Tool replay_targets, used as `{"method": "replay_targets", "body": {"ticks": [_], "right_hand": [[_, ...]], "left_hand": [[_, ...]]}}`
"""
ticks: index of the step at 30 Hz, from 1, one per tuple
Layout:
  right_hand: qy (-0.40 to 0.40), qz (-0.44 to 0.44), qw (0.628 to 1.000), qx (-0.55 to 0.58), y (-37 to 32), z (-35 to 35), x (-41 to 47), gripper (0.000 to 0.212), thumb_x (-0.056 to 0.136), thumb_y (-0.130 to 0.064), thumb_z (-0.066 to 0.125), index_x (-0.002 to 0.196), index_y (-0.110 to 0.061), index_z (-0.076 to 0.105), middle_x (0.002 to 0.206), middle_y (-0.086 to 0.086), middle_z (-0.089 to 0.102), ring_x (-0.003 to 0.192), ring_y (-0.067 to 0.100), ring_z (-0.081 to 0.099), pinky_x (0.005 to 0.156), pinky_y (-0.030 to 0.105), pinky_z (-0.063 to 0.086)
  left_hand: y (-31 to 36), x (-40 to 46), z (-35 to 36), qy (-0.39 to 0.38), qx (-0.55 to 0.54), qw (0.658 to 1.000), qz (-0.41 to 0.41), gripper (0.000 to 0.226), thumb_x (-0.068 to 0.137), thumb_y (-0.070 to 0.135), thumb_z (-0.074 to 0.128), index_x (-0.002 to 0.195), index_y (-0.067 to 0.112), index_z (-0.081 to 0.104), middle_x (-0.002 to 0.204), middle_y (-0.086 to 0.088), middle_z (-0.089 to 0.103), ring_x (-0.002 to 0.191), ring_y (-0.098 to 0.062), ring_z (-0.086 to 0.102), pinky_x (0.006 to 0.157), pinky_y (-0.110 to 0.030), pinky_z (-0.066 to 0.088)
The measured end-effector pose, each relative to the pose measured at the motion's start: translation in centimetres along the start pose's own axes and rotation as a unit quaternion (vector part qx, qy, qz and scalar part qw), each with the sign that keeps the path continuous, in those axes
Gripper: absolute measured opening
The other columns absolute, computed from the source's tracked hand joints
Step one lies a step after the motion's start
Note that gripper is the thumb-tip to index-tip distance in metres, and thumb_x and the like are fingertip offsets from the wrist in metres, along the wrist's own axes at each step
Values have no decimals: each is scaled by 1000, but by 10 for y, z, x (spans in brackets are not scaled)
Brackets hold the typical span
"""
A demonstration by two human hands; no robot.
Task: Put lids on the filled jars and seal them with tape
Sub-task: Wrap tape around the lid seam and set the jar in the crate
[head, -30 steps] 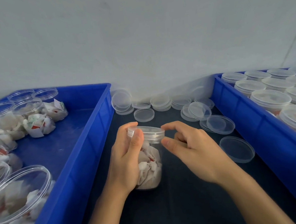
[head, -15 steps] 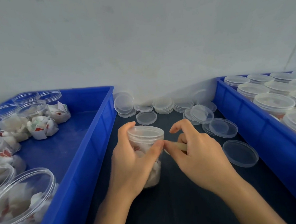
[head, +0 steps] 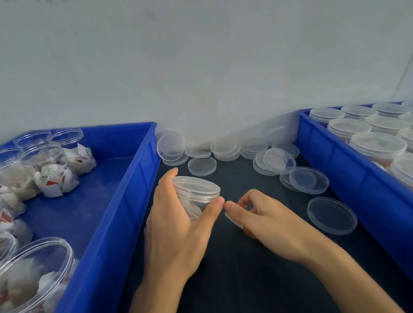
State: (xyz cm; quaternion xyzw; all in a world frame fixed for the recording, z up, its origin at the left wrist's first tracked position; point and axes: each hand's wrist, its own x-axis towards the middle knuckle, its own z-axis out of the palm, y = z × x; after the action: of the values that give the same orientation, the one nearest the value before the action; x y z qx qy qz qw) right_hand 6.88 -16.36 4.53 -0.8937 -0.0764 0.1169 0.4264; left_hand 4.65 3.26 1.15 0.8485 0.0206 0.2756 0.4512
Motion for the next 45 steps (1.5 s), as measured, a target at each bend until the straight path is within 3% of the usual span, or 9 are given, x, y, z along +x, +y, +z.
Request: {"method": "replay_targets", "body": {"ticks": [4,11,14,20,28,36,40,44,45], "right_hand": [[-12,-14,998,-68,-2,3,0,90,78,-90,31,94,-8,62,82,5,65,67,12,53,68,36,46],[14,-60,998,-11,-3,5,1,64,103,-65,45,77,-7,45,60,-6,46,55,12,36,59,35,36],[58,-95,991,-70,-8,9,-4,59,102,-64,43,72,-14,34,57,-6,39,56,14,33,58,33,33],[107,-154,973,-134,-5,6,-5,61,103,-62,44,70,-11,35,57,-2,39,57,16,33,56,32,29],[145,-207,962,-108,-4,8,-3,60,100,-53,58,67,-10,33,58,5,36,54,15,29,52,30,28],[101,-209,972,46,2,3,2,63,82,-62,55,65,-6,31,60,10,25,56,16,23,51,34,24],[74,-174,972,137,6,0,4,63,79,-56,63,62,-6,28,62,12,21,58,25,18,53,36,18],[120,-98,899,409,22,-20,12,46,96,-24,53,60,-17,26,56,5,14,55,22,10,60,45,10],[130,-94,889,430,27,-24,14,46,100,-21,49,62,-18,23,58,7,11,55,23,9,61,46,9]], "left_hand": [[-1,0,-1,-12,-3,1000,0,99,71,84,64,155,48,26,147,28,45,121,12,43,88,-8,35],[0,2,-3,-41,-11,999,2,104,72,84,64,159,49,20,143,34,38,117,31,37,88,-5,33],[-3,3,-3,-30,-4,1000,0,105,72,85,67,158,46,23,143,32,40,120,18,40,88,-5,34],[-7,3,-1,-35,-24,999,-9,99,68,88,67,151,49,32,131,33,55,118,14,55,82,-5,45],[-4,4,-2,-37,-81,996,-23,73,68,75,69,131,47,47,116,45,58,105,15,62,79,-3,48],[-13,8,-2,-75,-181,977,-78,62,69,67,67,124,39,62,105,22,74,92,-3,74,75,-16,56],[-11,6,2,-122,-269,944,-145,68,68,64,66,123,24,69,105,-5,79,95,-25,78,80,-40,62],[-13,6,-5,-195,-492,805,-269,80,76,70,65,115,1,76,102,-23,72,87,-35,72,76,-46,60],[-14,5,-6,-208,-502,796,-265,79,78,71,63,113,2,77,102,-23,72,87,-35,72,77,-46,60]]}}
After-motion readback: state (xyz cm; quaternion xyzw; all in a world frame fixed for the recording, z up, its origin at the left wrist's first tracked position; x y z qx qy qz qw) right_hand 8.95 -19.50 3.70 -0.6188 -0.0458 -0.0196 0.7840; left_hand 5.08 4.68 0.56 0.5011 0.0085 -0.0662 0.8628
